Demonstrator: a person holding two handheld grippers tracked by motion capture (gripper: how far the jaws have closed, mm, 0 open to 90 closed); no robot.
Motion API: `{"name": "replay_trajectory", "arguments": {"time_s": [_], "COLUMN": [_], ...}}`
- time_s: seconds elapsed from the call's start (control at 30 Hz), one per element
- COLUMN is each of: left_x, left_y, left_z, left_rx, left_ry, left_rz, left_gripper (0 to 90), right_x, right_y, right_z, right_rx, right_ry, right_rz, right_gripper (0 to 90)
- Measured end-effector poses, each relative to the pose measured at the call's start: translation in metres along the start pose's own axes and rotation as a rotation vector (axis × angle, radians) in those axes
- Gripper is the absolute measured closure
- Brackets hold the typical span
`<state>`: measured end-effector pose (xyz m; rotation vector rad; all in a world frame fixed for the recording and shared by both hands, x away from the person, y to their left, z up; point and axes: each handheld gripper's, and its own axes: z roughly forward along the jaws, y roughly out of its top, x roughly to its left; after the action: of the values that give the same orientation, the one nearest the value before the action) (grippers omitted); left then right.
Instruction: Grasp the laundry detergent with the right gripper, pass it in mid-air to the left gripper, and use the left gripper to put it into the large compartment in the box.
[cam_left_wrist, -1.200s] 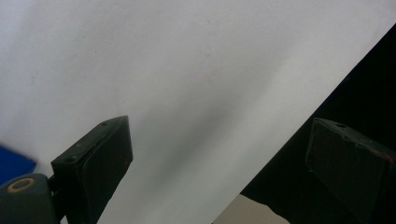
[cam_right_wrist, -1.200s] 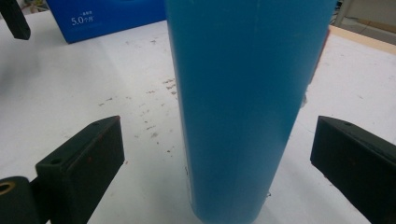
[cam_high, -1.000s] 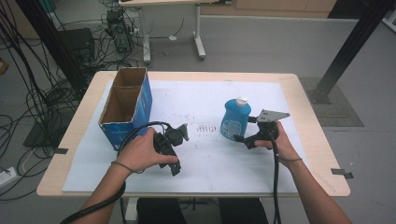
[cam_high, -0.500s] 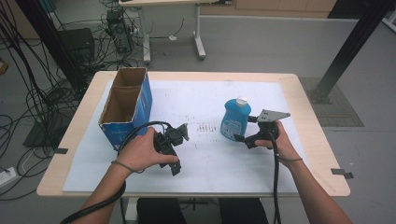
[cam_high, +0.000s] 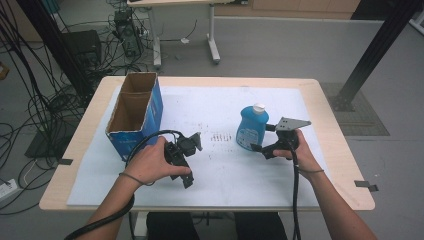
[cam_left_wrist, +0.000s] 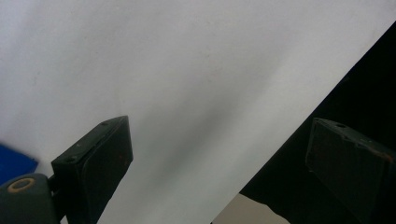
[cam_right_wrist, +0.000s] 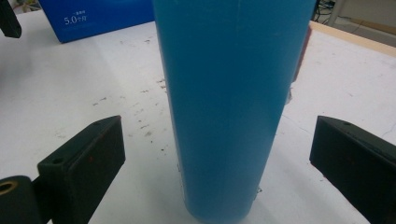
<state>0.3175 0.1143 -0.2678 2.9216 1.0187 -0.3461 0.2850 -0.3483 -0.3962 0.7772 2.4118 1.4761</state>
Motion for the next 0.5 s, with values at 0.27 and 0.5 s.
{"name": "replay_trajectory", "arguments": {"time_s": [0.27, 0.5], "left_x": [-0.0007, -0.0015], "left_y": [0.0004, 0.0012], "left_z": [-0.0003, -0.0016], "left_rx": [-0.001, -0.002], "left_ry": [-0.001, 0.002], "left_rz": [0.003, 0.005], "left_gripper": [7.6, 7.6], "right_x": [-0.0001, -0.0001], "right_y": [-0.0004, -0.0008], "right_z": [-0.0003, -0.001], "right_rx": [-0.003, -0.002], "right_ry": [0.0, -0.002], "right_rz": [0.001, 0.003], "right_gripper": [3.2, 3.2]}}
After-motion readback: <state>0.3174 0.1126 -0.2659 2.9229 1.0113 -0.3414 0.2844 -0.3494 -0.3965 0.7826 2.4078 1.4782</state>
